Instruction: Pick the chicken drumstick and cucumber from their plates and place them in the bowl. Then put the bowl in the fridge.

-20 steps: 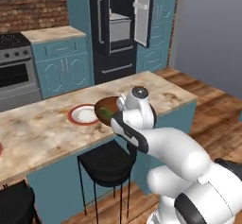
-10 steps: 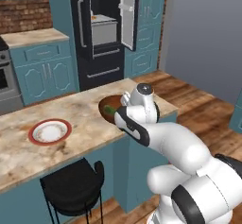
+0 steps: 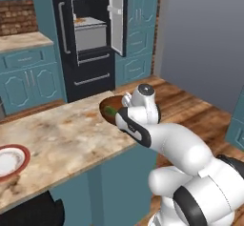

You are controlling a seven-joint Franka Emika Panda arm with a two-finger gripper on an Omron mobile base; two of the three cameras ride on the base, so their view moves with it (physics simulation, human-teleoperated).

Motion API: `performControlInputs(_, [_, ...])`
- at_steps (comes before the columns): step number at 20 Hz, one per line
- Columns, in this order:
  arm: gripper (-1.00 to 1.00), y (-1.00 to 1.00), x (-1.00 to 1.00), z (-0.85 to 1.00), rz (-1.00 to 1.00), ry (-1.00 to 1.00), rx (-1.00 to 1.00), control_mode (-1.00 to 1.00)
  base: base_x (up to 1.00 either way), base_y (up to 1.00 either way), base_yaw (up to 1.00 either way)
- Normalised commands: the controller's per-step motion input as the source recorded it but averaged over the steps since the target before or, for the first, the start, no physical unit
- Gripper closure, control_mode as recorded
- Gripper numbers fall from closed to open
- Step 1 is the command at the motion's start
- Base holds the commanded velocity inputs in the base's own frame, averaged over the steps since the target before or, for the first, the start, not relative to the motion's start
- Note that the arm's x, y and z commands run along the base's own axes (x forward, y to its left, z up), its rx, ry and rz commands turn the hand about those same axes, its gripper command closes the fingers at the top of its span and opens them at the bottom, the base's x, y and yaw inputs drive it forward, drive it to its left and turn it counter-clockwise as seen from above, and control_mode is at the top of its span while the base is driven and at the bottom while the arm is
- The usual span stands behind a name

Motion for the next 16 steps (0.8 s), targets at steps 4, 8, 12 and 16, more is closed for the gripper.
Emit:
performControlInputs(4, [1.0, 0.0, 0.0, 0.0, 0.0, 0.0, 0.0, 1.0, 0.54, -0.64, 0.0])
performControlInputs(8, [1.0, 0.0, 0.0, 0.0, 0.0, 0.0, 0.0, 1.0, 0.52, -0.65, 0.0])
performControlInputs(12, [1.0, 0.0, 0.0, 0.0, 0.0, 0.0, 0.0, 1.0, 0.58, -0.62, 0.0])
performControlInputs(16, [1.0, 0.0, 0.0, 0.0, 0.0, 0.0, 0.0, 1.0, 0.65, -0.58, 0.0])
